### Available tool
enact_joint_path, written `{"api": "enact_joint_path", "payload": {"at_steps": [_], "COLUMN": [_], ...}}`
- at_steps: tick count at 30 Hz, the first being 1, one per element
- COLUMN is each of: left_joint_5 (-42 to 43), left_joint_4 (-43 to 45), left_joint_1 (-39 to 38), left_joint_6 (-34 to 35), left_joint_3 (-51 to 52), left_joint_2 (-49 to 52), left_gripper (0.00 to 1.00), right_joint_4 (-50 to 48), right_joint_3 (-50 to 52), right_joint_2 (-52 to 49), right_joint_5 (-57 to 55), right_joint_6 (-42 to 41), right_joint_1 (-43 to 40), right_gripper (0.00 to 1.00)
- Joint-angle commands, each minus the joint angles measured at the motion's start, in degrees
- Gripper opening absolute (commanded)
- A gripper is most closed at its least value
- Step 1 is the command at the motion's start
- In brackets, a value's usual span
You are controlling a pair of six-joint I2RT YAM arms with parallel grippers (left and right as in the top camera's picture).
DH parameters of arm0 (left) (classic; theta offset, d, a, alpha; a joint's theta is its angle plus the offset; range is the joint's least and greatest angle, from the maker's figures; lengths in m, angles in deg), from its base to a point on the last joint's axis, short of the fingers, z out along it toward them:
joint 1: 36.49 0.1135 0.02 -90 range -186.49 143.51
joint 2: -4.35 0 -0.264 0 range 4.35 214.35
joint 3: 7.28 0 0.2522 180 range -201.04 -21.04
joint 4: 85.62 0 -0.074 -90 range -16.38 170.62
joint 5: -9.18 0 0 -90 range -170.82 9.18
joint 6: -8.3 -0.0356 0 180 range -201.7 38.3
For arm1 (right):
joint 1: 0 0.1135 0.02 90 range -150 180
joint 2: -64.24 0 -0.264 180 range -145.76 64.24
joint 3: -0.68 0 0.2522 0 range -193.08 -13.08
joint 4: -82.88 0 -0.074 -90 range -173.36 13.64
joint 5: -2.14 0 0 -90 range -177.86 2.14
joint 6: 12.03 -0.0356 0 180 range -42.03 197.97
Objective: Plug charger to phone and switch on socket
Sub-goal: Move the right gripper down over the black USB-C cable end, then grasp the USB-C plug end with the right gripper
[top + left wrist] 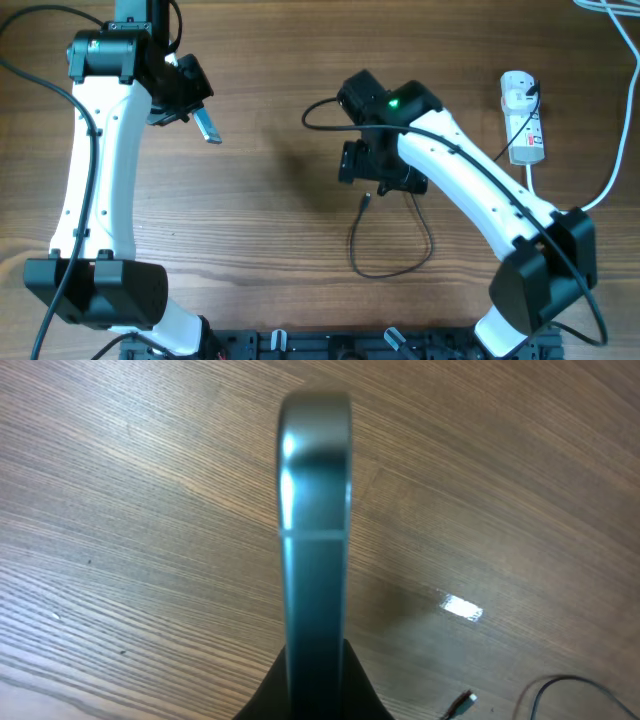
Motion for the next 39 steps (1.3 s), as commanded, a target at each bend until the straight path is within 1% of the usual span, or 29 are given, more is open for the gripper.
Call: {"api": "enact_joint_path", "payload": {"at_steps": [1,4,7,10,11,12,13,17,22,25,26,27,30,36,38,39], "left_joint_5": [-0.5,-0.5,-0.5,-0.5,-0.5,-0.5,-0.5,-0.5,-0.5,-0.5,-0.5,-0.5,-0.5,-0.5,-0.5,-0.5], "left_joint_4": [0.39,0.39,0.57,0.76,0.76,0.76,0.79,0.83,0.85,0.83,0.83,0.83,0.94,1.29,1.29,1.27], "left_joint_1": [0.17,0.17,0.17,0.17,0.17,0.17,0.17,0.15,0.17,0.17,0.17,0.17,0.17,0.15,0.15,0.15], "left_joint_6": [0.96,0.96,0.96,0.96,0.96,0.96,0.96,0.96,0.96,0.96,0.96,0.96,0.96,0.96,0.96,0.96], "left_joint_3": [-0.02,-0.02,-0.02,-0.02,-0.02,-0.02,-0.02,-0.02,-0.02,-0.02,-0.02,-0.02,-0.02,-0.02,-0.02,-0.02], "left_joint_2": [-0.02,-0.02,-0.02,-0.02,-0.02,-0.02,-0.02,-0.02,-0.02,-0.04,-0.02,-0.02,-0.02,-0.02,-0.02,-0.02], "left_gripper": [0.04,0.04,0.04,0.04,0.04,0.04,0.04,0.04,0.04,0.04,0.04,0.04,0.04,0.04,0.04,0.04], "right_joint_4": [-4.92,-11.04,-17.9,-21.18,-21.77,-22.56,-22.6,-22.99,-23.52,-23.98,-24.22,-24.26,-24.41,-25.49,-26.91,-27.04], "right_joint_3": [7.23,12.28,17.97,20.74,21.22,21.77,21.77,21.77,21.77,21.77,21.77,21.77,21.77,21.77,21.77,21.77], "right_joint_2": [0.09,0.09,0.07,0.07,0.07,0.07,0.04,0.04,-0.13,-1.22,-1.97,-2.71,-3.72,-3.89,-3.89,-3.89], "right_joint_5": [4.17,10.93,14.51,15.15,15.13,14.97,14.71,9.97,3.89,2.16,2.19,2.29,3.1,4.59,6.38,6.25], "right_joint_6": [1.05,5.73,4.94,2.49,1.7,0.22,-1.49,-5.25,-10.38,-12.31,-12.26,-12.26,-12.28,-11.13,-8.31,-8.41], "right_joint_1": [-1.75,-3.96,-5.27,-5.25,-5.27,-5.27,-5.25,-3.74,-0.07,0.44,0.44,0.44,0.44,0.44,0.44,0.44], "right_gripper": [1.0,1.0,1.0,0.99,0.95,0.81,0.74,0.72,0.67,0.62,0.57,0.56,0.54,0.55,0.54,0.55]}}
